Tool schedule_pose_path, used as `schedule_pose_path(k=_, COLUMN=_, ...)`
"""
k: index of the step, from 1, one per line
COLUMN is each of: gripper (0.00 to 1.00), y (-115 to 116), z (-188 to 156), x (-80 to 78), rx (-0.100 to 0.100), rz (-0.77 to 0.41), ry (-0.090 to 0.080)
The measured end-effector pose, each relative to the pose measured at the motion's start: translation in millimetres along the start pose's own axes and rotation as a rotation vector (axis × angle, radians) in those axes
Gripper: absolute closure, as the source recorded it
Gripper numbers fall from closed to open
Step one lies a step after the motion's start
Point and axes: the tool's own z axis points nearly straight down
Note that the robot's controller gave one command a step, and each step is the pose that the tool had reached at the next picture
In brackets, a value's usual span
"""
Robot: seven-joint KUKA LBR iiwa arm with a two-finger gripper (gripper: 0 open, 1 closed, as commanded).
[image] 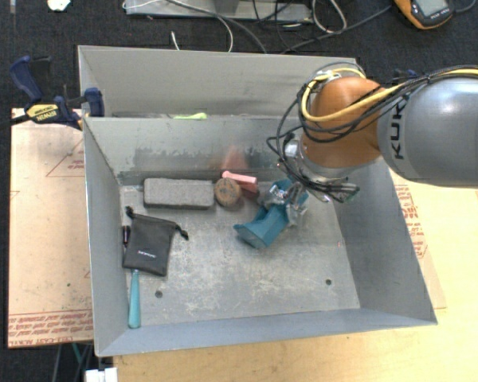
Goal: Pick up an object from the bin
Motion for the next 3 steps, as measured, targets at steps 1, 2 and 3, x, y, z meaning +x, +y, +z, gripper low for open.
schedule_pose_path(k=1, gripper=1.00, y=12.0, z=-1.9, x=-2.1, rx=0.014, rz=-0.355, ry=-0.013)
schedule_pose_path(k=2, gripper=1.00, y=-4.4, z=-2.5, x=21.6, rx=0.011, rz=-0.497, ry=-0.018)
schedule_pose_path(k=3, gripper=1.00, y=18.5, z=-0.2, x=-3.5, rx=0.020, rz=-0.786, ry=-0.006)
